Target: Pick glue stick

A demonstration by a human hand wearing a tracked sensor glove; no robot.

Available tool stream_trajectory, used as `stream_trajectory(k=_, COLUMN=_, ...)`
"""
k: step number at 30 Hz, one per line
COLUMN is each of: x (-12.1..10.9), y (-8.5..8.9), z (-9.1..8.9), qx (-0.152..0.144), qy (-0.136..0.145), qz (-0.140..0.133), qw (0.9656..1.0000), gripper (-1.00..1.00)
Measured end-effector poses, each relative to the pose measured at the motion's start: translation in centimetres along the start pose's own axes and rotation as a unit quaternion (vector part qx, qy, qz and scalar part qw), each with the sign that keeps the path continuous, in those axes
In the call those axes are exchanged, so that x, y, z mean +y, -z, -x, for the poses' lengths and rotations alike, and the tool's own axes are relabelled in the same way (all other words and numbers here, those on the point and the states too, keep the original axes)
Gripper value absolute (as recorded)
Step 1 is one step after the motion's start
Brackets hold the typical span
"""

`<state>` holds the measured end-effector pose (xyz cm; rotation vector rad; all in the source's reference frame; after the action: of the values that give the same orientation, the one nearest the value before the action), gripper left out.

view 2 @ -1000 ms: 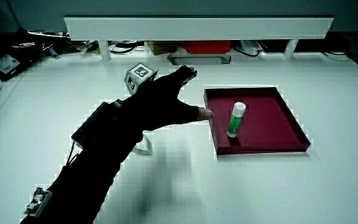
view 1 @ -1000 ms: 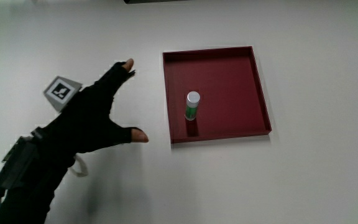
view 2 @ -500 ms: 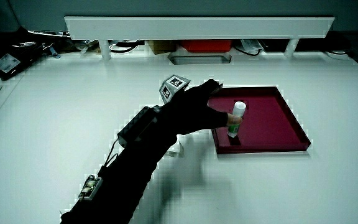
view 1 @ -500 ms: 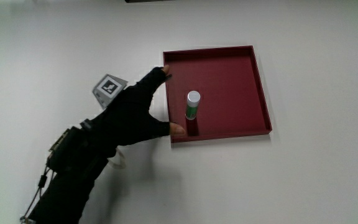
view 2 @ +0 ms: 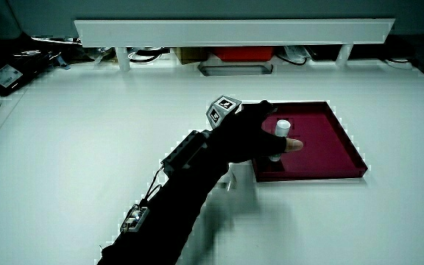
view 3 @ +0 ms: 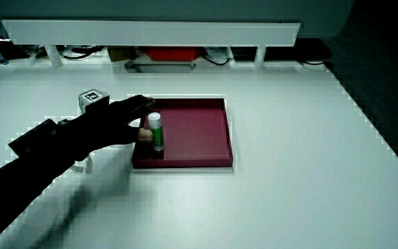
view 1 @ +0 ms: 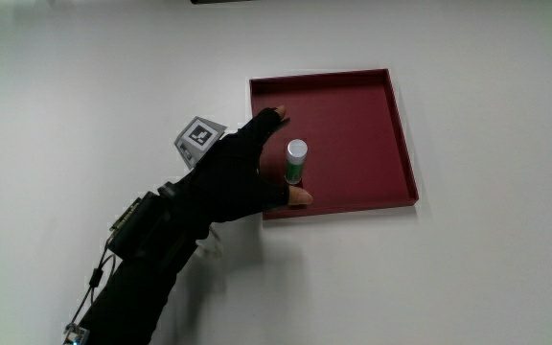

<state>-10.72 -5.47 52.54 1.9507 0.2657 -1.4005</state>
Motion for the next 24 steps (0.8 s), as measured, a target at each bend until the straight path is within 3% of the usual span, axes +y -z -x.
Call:
stream_trajectory(k=5, x=0.3, y=0.4, z=0.1, qx=0.006, qy=0.005, qz=-0.003, qw=1.0, gripper=0.0)
stream_trajectory(k=7, x=0.3, y=0.5, z=-0.2, qx=-0.006, qy=0.011, qz=-0.004, qw=0.9999, gripper=0.03)
stream_trajectory(k=12, x=0.1, y=0.2, z=-0.1, qx=-0.01, qy=0.043, qz=-0.043, qw=0.9981, gripper=0.19)
stream_trajectory(k=21, x=-0.6, y=-0.2, z=-0.2, qx=0.0, qy=0.032, qz=-0.107, qw=0.9938, gripper=0.48)
stream_trajectory(k=24, x=-0.6, y=-0.1, z=-0.1, qx=0.006, qy=0.033, qz=-0.11, qw=0.9934, gripper=0.58)
